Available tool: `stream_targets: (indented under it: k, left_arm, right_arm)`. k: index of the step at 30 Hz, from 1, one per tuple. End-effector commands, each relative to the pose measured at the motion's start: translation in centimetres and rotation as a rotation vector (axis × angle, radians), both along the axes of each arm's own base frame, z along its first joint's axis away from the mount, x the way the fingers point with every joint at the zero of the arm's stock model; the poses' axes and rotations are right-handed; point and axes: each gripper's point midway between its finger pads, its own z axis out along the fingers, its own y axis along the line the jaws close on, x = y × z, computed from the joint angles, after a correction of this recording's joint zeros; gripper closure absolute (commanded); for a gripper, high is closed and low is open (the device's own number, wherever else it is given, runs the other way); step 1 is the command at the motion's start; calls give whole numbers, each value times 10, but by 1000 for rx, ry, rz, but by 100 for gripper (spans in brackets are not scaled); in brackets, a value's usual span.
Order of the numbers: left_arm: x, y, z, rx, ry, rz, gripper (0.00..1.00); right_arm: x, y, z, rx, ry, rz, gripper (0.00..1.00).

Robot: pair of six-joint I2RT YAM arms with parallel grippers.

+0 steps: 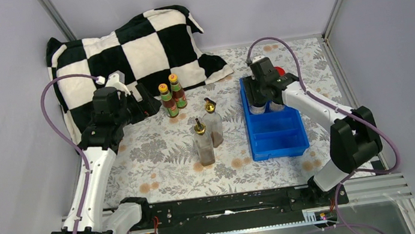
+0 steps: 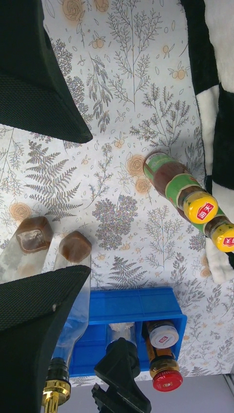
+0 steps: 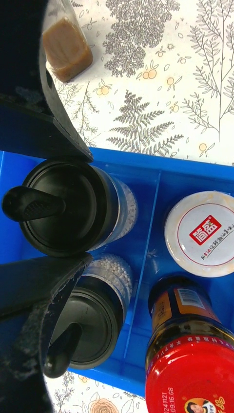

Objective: Organize the condiment bottles
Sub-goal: Place the bottle in the storage box.

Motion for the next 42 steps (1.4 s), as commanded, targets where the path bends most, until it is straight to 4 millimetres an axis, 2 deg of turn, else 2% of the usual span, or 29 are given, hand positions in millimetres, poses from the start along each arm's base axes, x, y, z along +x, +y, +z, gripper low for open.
stream_targets:
  k: [1,8,16,27,42]
  left_arm:
    - [2,-5,4,-9,-29,-23,1]
    - [-1,0,10,17,-35,-10,1]
    - [-2,-2,7,8,-27,-20,1]
    - [-1,-2,5,8,-22,-23,1]
    - [-1,-4,0,-3,-20,-24,1]
  right_arm:
    - [13,-1,7,8,-60,-32,42]
    - [13,-3,-2,0,-46,-50,41]
    - [13,-6,-7,-9,-36,-64,41]
    - [15,-5,-24,7,-3,-67,40]
    - [15,-8,-27,-7,7,-83,36]
